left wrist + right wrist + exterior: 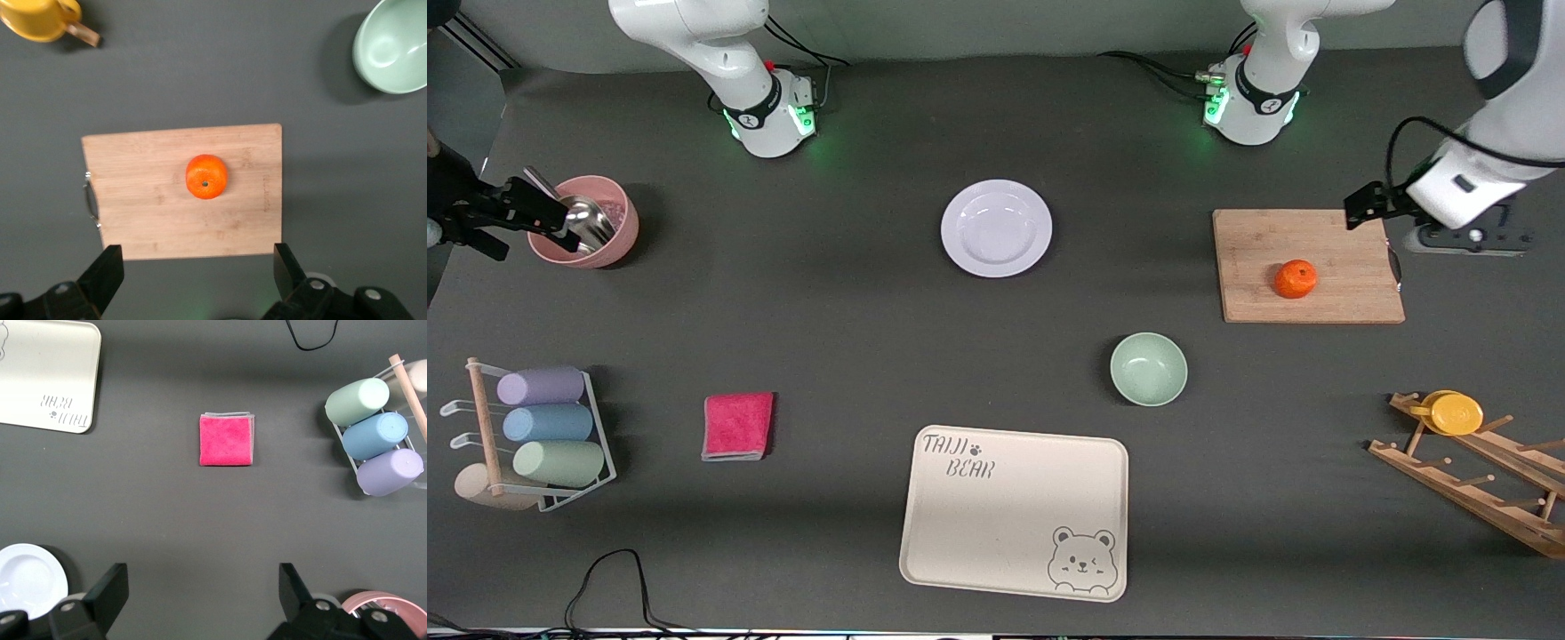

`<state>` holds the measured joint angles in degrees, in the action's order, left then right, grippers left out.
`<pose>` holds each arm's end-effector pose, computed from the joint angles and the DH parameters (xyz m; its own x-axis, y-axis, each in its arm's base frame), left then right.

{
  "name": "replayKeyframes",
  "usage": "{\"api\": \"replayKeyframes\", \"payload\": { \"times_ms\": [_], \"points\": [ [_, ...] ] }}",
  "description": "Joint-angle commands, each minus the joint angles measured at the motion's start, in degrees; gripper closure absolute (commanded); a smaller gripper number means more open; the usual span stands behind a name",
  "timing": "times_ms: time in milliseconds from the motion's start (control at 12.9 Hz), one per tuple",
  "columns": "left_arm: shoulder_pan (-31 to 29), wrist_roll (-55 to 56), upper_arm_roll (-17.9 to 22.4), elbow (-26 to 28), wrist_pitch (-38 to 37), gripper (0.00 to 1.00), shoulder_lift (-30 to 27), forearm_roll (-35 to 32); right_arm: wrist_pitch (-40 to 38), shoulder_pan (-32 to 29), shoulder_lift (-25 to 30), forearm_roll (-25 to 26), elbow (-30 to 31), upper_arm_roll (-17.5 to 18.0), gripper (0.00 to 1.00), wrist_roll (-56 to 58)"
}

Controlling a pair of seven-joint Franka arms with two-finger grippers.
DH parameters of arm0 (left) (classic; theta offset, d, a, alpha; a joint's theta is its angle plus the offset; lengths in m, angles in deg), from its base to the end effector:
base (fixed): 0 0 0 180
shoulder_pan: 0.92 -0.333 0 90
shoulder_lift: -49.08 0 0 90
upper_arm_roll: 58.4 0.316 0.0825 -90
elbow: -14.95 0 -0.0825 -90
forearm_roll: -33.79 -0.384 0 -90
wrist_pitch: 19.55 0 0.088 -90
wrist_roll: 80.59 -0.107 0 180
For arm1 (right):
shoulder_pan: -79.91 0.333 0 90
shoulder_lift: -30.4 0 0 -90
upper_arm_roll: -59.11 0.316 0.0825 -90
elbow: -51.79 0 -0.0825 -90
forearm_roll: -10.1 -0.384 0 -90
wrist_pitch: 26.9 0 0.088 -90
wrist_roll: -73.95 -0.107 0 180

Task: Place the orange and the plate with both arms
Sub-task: 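Move the left gripper down over the orange on the cutting board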

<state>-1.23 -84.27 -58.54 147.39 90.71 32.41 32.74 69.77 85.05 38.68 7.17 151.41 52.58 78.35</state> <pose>0.4474 0.0026 0.4518 0.9930 -0.0674 -0.0970 -0.0688 -0.9976 -0.0110 0.5197 -0.0120 0.6324 0.9942 0.0462 0.0966 0.0522 -0.9968 -0.0602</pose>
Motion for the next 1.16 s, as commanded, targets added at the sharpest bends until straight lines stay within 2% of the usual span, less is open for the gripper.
{"api": "replayKeyframes", "payload": {
  "times_ms": [0, 155, 310, 698, 931, 1086],
  "points": [
    [-0.04, 0.51, -0.12, 14.04, 12.84, 0.00, -4.34, -0.97, -0.78, 0.22, -0.36, 1.70, -1.01, 0.64, 0.00, 0.00],
    [-0.13, 0.51, -0.12, 21.42, 22.06, 0.00, -3.90, -1.41, -0.78, 0.14, -0.36, 1.61, -0.75, 0.55, 0.00, -0.09],
    [-1.18, 0.51, -0.12, 26.01, 31.82, 0.00, -1.01, -1.50, -0.78, 0.05, -0.36, 1.35, -0.75, 0.55, 0.00, -0.09],
    [-3.55, -0.53, -0.04, 29.63, 51.34, 0.00, 12.25, -4.75, -0.69, 0.05, -0.01, 1.35, -0.66, 0.29, 0.00, -2.80],
    [-6.01, -2.83, -0.12, 30.07, 58.99, 0.00, 17.79, -4.84, -0.69, 0.05, -0.19, 1.09, -0.57, 0.20, 0.00, -3.87],
    [-6.02, -2.65, -0.12, 30.07, 61.21, 0.00, 19.74, -4.84, -0.69, 0.05, -0.28, 1.09, -0.57, 0.20, 0.00, -3.96]
  ]
}}
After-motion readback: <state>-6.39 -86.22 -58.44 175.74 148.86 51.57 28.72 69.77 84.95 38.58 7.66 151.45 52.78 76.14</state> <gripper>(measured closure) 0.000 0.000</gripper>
